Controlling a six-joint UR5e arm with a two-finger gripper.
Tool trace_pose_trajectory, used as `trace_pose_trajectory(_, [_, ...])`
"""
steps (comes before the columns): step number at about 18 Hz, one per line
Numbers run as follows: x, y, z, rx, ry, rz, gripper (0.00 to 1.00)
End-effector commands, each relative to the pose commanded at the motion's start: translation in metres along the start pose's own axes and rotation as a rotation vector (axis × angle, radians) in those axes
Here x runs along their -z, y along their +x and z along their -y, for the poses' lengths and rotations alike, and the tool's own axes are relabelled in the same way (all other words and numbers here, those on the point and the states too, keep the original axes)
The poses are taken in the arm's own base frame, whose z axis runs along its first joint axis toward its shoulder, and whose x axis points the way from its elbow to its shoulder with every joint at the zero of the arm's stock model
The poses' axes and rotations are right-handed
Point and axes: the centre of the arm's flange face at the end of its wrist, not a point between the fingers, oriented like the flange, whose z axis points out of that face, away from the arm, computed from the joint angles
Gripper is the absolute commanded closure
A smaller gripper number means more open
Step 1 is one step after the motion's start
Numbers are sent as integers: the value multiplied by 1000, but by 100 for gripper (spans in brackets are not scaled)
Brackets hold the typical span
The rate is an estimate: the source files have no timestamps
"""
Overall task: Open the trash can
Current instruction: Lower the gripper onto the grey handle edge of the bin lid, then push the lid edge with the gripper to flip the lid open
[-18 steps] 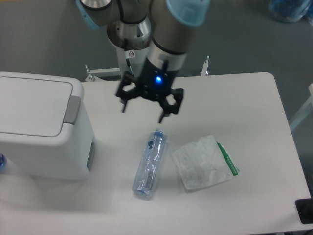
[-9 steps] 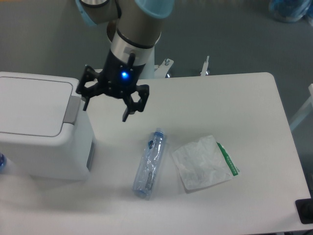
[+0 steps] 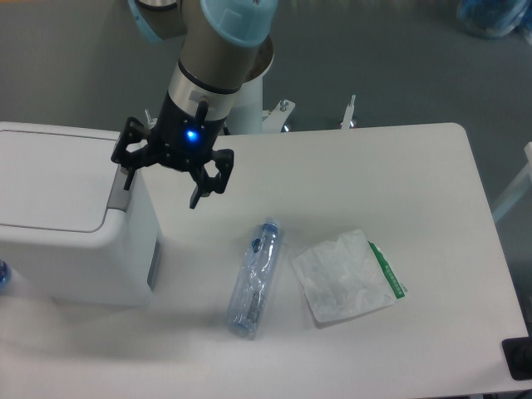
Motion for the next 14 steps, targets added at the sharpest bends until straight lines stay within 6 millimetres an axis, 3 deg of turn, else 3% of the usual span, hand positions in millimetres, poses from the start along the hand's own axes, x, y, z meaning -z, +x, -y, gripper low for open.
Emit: trace_pose_trajectory(14, [-6,1,-3,2,5,15,0])
